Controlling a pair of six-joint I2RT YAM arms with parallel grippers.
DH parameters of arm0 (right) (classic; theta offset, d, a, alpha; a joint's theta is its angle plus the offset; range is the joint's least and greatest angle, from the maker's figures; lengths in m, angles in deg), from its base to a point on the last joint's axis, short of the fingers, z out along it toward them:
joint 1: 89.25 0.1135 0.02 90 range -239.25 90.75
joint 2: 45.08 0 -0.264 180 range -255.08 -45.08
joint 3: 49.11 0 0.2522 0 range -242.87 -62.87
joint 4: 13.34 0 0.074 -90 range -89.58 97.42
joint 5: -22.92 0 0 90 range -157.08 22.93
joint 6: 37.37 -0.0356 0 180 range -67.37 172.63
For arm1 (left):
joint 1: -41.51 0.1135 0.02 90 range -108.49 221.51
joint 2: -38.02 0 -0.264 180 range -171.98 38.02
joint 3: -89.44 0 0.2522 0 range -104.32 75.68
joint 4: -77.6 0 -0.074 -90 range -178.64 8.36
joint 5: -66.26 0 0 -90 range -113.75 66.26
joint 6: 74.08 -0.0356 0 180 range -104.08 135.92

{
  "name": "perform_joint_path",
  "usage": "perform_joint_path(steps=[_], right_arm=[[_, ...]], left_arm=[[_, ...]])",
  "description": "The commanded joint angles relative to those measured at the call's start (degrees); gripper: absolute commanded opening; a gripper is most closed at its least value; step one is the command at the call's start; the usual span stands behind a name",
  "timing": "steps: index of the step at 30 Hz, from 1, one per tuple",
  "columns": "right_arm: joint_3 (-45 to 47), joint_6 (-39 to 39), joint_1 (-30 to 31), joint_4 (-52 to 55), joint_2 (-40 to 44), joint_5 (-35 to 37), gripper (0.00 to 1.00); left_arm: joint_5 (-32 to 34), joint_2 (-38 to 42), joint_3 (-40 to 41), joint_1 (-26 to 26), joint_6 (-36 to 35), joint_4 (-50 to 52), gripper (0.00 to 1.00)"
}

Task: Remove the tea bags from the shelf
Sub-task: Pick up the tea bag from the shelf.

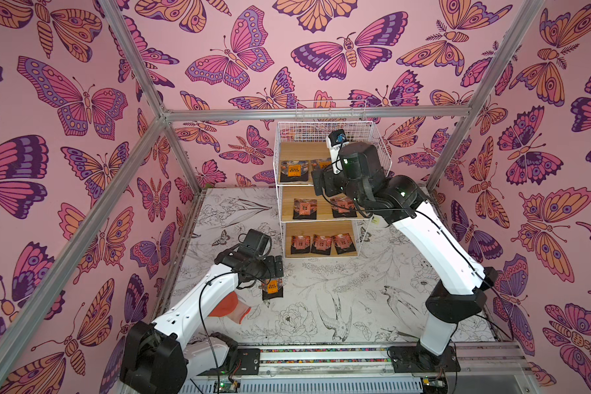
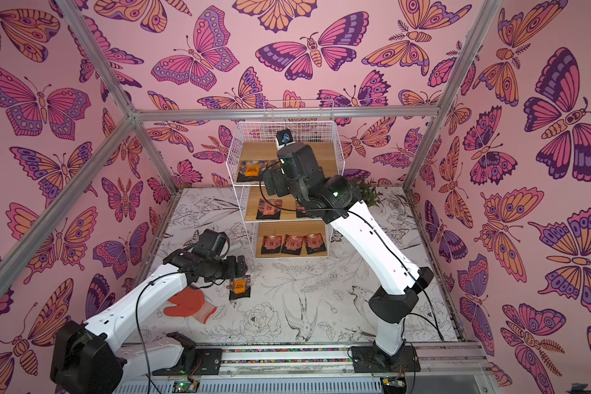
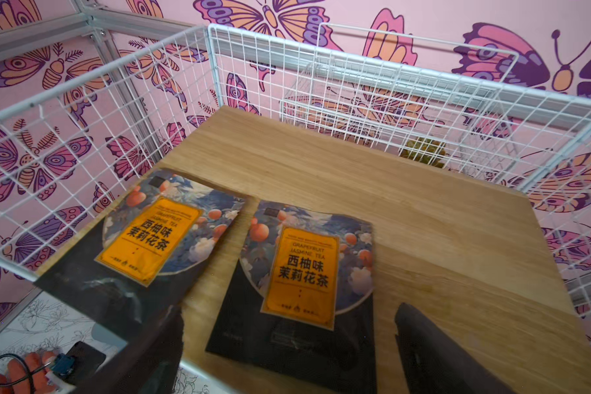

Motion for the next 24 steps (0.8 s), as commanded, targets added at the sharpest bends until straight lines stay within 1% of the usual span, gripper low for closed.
perform_joint_path(steps=[1, 7, 19, 24], right_arm=[[-2.68, 0.11, -0.84, 2.24, -1.28, -0.62, 0.99], [-2.89, 0.59, -1.58, 2.44, -2.17, 1.24, 0.99], [-4.30, -0.84, -2.83, 5.52, -4.11, -1.19, 0.99], [-5.83, -1.36, -3.04, 7.78, -5.30, -3.36, 0.99]], left_arm=[[-0.23, 0.50, 1.00, 0.65, -0.67, -0.29, 0.98], [-0.04, 0.42, 1.20, 0.83, -0.55, -0.34, 0.98], [-0.03, 0.24, 1.61, 0.96, -0.51, -0.34, 0.98], [0.04, 0.33, 1.78, 0.97, -0.36, -0.59, 0.98]])
